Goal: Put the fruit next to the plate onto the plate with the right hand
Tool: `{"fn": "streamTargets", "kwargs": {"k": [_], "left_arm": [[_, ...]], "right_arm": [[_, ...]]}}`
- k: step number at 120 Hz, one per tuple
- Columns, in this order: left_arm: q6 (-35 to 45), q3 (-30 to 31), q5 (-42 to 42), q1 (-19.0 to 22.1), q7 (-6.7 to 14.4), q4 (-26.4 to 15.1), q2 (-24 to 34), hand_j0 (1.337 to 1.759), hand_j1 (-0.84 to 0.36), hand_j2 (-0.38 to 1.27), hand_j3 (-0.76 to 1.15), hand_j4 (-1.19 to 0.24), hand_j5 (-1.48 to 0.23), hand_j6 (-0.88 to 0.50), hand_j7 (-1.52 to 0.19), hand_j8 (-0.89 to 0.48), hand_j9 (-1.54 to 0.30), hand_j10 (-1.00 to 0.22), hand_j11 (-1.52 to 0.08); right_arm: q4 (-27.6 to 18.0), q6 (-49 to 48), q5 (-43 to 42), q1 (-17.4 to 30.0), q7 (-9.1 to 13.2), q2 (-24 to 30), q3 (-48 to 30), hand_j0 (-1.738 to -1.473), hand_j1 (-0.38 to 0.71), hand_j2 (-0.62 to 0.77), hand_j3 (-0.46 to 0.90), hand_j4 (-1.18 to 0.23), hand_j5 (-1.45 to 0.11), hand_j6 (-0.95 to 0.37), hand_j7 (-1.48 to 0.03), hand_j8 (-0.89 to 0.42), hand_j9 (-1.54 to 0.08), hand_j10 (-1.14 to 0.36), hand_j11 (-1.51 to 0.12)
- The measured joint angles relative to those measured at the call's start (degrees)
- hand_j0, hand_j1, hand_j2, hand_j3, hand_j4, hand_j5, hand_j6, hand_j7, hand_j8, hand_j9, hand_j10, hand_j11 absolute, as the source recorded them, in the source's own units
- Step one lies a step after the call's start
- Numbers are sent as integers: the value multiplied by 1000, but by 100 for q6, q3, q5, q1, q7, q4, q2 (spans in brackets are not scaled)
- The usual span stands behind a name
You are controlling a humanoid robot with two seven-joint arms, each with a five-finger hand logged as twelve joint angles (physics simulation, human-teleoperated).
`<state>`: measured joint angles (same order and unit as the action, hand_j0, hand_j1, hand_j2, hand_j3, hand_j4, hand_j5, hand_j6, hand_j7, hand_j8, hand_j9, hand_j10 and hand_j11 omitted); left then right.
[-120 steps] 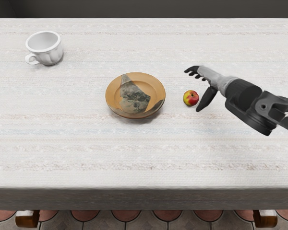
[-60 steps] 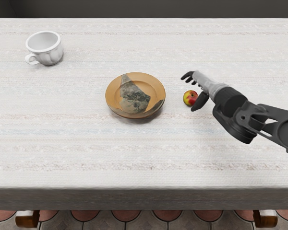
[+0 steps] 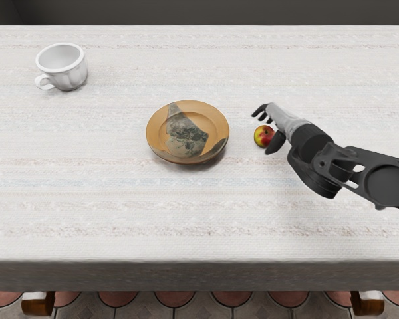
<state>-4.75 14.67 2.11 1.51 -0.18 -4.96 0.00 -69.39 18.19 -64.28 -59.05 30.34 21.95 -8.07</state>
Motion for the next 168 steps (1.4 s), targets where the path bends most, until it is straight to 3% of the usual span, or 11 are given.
{"fn": "streamTargets", "kwargs": {"k": [32,89,117,140,168], "left_arm": [[0,0,0,6,0,-2,0,1658,55,49,0,-245,-318,-245,-318,-245,-318,-245,-318],[0,0,0,6,0,-3,0,1658,55,49,0,-245,-318,-245,-318,-245,-318,-245,-318],[0,-1,0,7,0,-4,0,1658,55,49,0,-245,-319,-245,-319,-245,-319,-245,-319],[0,-1,0,6,0,-3,0,1658,55,49,0,-245,-318,-245,-318,-245,-318,-245,-318],[0,-1,0,4,0,-3,0,1658,55,49,0,-245,-318,-245,-318,-245,-318,-245,-318]], "right_arm": [[424,0,4,-4,-23,-238,127,-1658,80,-69,0,-361,-467,-362,-467,-361,-467,-361,-467],[563,125,10,-15,-40,-314,131,-1658,182,-70,0,-442,-579,-445,-576,-443,-579,-442,-579],[920,106,6,-11,-65,-551,143,-1656,247,-147,0,-434,-580,-422,-570,-435,-579,-435,-579],[1026,117,-8,-16,-51,-680,141,-1651,232,-199,-4,-487,-533,-417,-576,-486,-533,-489,-532],[1040,139,23,-18,0,-724,142,-1646,302,26,-1,-547,-691,-350,-745,-421,-697,-623,-695]]}}
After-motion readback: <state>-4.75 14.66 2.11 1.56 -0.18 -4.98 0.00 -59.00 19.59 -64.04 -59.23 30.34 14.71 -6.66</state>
